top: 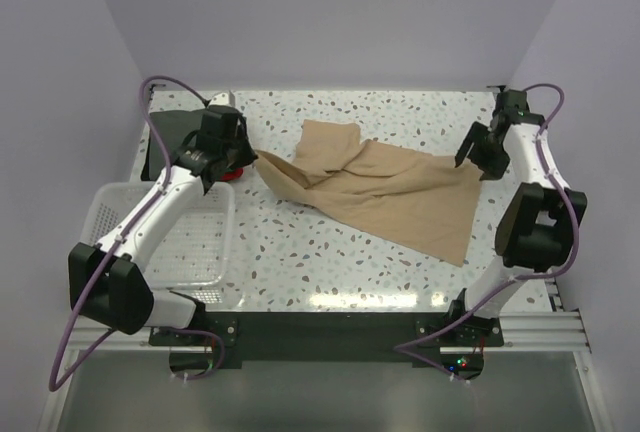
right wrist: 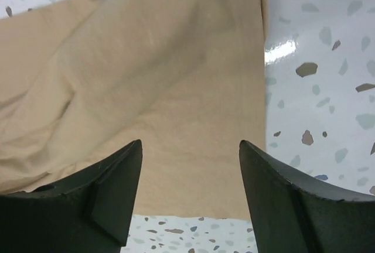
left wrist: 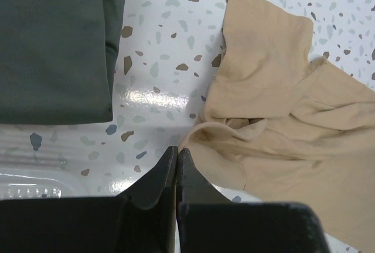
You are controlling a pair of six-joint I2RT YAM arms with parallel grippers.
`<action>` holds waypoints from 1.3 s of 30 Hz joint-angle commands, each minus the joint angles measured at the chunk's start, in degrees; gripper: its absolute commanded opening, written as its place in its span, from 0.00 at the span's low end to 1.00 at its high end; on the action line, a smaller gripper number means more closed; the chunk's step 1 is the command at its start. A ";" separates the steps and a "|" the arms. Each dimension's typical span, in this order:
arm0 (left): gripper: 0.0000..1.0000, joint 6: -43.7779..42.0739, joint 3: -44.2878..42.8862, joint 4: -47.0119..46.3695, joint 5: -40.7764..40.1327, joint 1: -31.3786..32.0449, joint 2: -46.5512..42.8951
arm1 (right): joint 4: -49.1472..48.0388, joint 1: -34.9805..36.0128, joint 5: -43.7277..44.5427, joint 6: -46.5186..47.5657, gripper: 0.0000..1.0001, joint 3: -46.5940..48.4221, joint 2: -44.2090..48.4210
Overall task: Fold and stack the t-shirts
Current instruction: Flatten the tshirt out
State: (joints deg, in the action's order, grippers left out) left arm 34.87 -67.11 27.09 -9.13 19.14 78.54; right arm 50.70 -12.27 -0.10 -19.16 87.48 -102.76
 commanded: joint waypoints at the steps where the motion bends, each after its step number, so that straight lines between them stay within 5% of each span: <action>1: 0.00 -0.59 2.06 -2.83 0.16 -0.50 -1.11 | 2.04 0.06 -0.08 0.35 0.71 -8.94 8.25; 8: 0.00 -2.88 3.21 -5.47 2.09 -1.12 2.75 | 1.60 0.14 -1.13 -3.25 0.72 -29.53 18.73; 16: 0.00 -4.29 2.43 -10.39 4.38 -3.66 7.85 | -4.28 0.06 -4.65 -4.40 0.72 -35.10 15.68; 23: 0.00 -6.75 -4.07 -13.91 6.92 -7.18 16.98 | -9.65 0.14 -6.75 -5.36 0.72 -27.91 5.74; 34: 0.00 -6.75 -19.70 -14.44 10.35 -9.82 29.73 | -5.18 0.23 -9.66 -5.19 0.72 -6.55 -10.69; 39: 0.00 -6.66 -25.17 -14.17 12.98 -10.08 32.64 | -1.92 0.23 -9.92 -3.00 0.72 -1.26 -10.27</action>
State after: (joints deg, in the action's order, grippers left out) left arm 29.30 -87.79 15.44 1.32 9.87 110.85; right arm 46.19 -12.25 -8.80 -23.94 83.22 -114.67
